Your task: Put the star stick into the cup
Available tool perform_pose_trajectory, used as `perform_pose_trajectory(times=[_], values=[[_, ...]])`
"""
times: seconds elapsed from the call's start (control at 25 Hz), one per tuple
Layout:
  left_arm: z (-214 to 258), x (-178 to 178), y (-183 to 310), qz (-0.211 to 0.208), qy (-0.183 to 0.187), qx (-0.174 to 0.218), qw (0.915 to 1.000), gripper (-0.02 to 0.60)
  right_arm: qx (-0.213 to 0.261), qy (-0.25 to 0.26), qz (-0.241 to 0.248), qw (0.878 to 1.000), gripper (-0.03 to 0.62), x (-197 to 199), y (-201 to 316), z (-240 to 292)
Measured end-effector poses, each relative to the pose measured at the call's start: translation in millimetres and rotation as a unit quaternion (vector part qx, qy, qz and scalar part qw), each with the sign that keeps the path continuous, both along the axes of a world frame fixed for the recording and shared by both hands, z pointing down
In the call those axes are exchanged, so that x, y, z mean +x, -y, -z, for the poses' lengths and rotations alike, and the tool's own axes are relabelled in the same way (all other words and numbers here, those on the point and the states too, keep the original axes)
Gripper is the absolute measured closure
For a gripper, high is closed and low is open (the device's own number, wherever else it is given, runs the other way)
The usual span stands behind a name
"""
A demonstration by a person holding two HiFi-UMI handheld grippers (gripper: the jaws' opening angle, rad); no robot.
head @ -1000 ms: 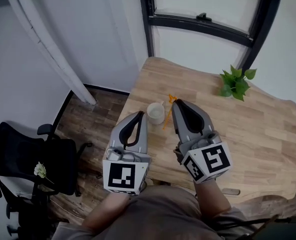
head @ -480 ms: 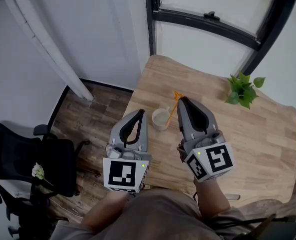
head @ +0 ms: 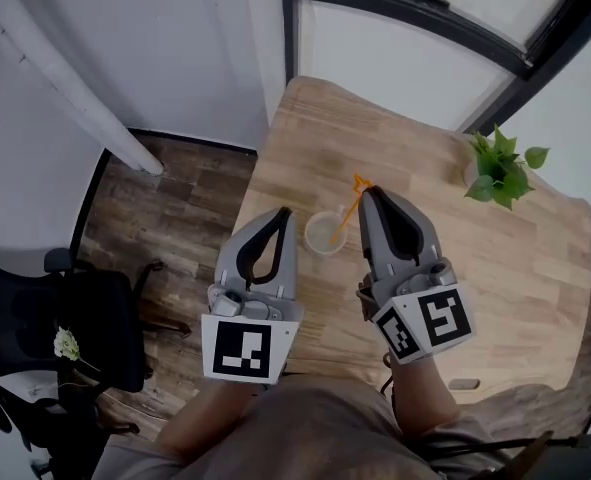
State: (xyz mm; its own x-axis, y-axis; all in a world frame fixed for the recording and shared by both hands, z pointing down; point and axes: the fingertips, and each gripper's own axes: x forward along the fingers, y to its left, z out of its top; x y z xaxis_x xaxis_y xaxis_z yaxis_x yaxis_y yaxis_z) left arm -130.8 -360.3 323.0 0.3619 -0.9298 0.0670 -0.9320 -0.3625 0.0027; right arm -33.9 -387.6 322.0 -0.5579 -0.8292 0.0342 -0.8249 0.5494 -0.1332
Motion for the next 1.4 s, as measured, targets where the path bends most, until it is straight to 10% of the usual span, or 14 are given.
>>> perform_pose_trajectory(times=[0.68,1.4], values=[[-81,-17,43,-0.013,-0.022,-0.083,0.9962,0.581,-0.074,-0.031,-0.001,0.997,0.516,-24,28,-79],[7,4,-5,-0.001,-0.002,0.007,1.0,0.581,0.003,-0.017,-0.001,1.0,0.545,4,-30,2]])
